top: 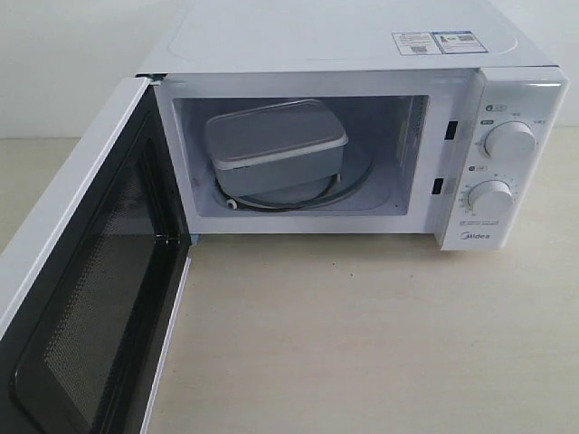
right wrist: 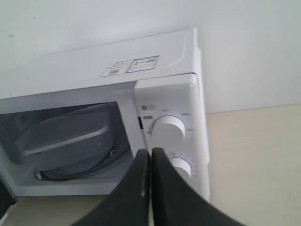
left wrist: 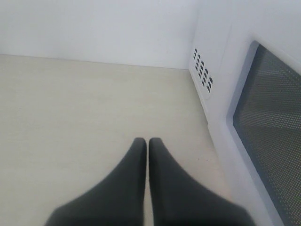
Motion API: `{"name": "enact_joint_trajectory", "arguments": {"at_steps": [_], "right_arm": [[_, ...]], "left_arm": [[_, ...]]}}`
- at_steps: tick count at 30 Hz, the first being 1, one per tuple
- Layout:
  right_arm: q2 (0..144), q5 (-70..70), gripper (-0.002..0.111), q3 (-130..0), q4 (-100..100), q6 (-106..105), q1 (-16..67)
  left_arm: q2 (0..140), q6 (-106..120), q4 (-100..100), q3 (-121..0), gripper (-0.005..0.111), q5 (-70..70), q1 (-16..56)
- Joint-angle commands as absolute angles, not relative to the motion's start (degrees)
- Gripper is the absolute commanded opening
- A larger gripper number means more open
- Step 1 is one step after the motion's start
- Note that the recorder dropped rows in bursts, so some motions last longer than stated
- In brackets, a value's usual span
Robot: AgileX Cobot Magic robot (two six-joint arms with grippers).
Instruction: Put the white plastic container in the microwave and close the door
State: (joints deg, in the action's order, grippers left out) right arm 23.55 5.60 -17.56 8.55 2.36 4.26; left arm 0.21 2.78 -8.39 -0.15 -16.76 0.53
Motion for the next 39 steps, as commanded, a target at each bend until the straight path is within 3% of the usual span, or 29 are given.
{"name": "enact_joint_trajectory", "arguments": {"at_steps": [1, 5, 23, 33, 39], "right_arm": [[9.03, 5.36, 0.000, -7.86, 8.18, 2.11, -0.52], [0.12, 5.36, 0.000, -2.75, 8.09, 1.13, -1.43], [0.00, 5.51, 0.000, 0.00, 8.05, -0.95, -1.43], [0.00, 18.52, 0.000, 0.00, 6.95, -4.55, -1.43], [0.00, 18.54, 0.000, 0.00, 6.95, -1.40, -1.43]], "left_arm": [[0.00, 3.05, -8.34, 0.00, 0.004, -16.96, 0.25], [0.00, 3.05, -8.34, 0.00, 0.004, -16.96, 0.25], [0.00, 3.02, -8.34, 0.00, 0.004, -16.96, 0.25], [0.00, 3.02, -8.34, 0.00, 0.004, -16.96, 0.25], [0.00, 3.02, -8.34, 0.00, 0.004, -16.96, 0.25]]}}
